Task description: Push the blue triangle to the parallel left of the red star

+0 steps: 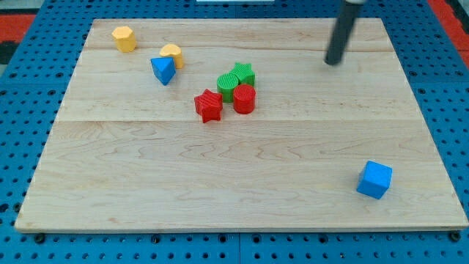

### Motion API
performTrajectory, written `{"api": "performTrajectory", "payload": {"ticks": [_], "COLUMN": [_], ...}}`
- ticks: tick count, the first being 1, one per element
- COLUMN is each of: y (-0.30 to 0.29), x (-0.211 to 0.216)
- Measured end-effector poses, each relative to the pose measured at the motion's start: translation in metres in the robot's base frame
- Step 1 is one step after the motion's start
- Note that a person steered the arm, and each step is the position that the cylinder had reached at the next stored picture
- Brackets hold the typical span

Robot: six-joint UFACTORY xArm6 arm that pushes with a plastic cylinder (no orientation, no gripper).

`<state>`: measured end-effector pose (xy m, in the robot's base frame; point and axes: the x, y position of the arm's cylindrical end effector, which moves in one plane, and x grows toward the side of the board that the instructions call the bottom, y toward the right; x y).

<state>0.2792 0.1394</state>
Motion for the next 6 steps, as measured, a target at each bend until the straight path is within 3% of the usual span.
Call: {"api": "performTrajectory", "payload": {"ticks": [1, 2, 3, 5, 6], "y": [-0.112, -0.197, -0.25, -0.284, -0.33], "x": [-0.025, -0.018, 0.011, 0.103, 0.121]}}
